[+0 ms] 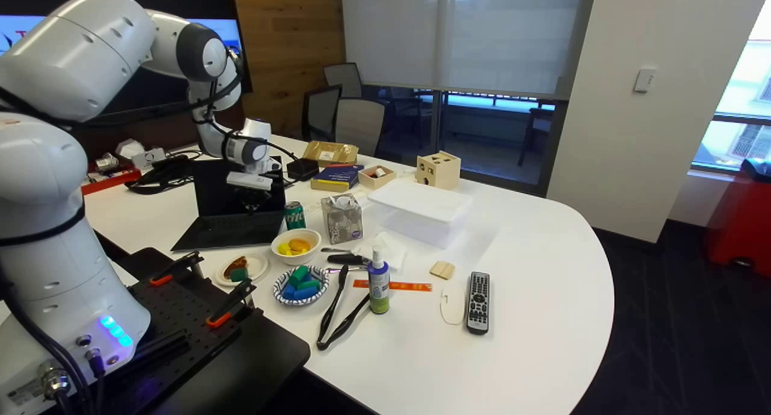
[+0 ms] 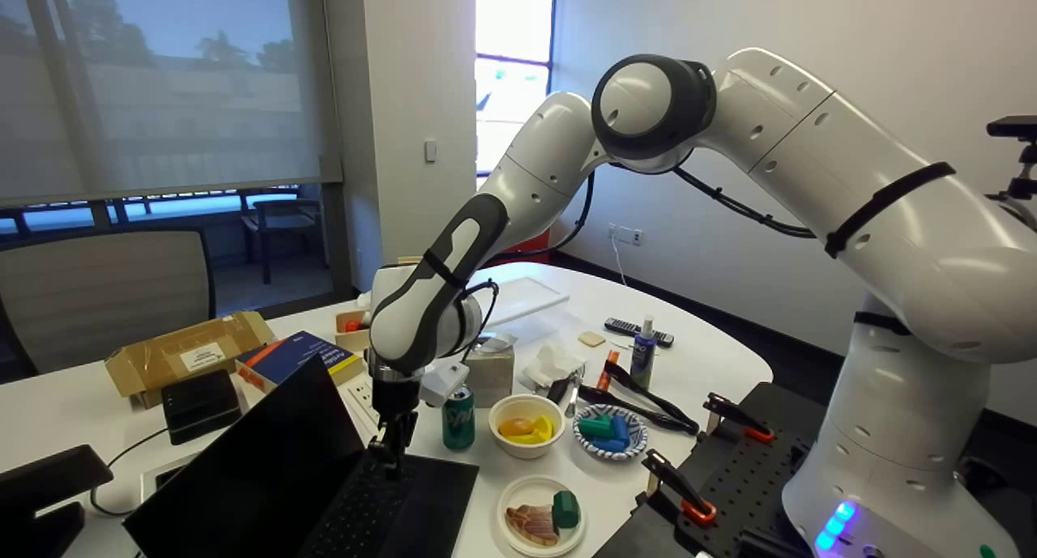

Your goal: Open the laptop, pick a paper towel up from the right side of the table, clean the laptop screen, place the paper towel back and switch the laptop on

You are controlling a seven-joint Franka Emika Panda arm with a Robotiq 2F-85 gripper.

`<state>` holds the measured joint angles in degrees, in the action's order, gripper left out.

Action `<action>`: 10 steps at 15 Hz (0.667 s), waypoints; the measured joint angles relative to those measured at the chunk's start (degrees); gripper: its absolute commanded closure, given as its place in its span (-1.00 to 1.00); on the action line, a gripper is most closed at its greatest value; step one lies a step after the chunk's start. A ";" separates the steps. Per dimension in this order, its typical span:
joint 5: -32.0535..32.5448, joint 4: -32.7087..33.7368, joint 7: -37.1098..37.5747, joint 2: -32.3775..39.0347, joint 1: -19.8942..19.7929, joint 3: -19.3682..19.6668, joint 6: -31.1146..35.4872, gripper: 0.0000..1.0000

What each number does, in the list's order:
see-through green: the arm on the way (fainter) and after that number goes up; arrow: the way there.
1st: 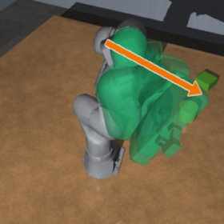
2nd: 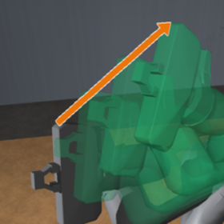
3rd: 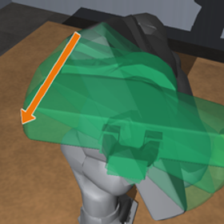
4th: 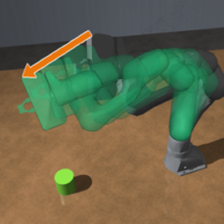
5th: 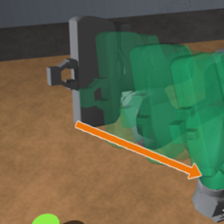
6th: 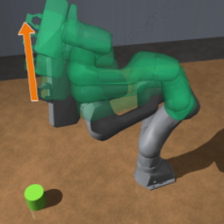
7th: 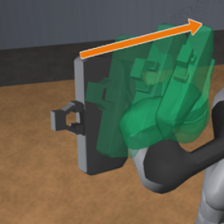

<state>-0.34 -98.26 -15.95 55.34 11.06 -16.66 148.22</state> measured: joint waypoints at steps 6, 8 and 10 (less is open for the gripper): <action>4.65 6.94 -0.82 3.98 0.91 0.90 -0.09 1.00; 5.52 9.09 -0.82 5.36 1.11 1.44 -0.11 1.00; 6.51 11.35 -0.82 6.97 1.68 2.37 -0.12 1.00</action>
<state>6.18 -86.91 -16.76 62.30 12.74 -14.29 148.10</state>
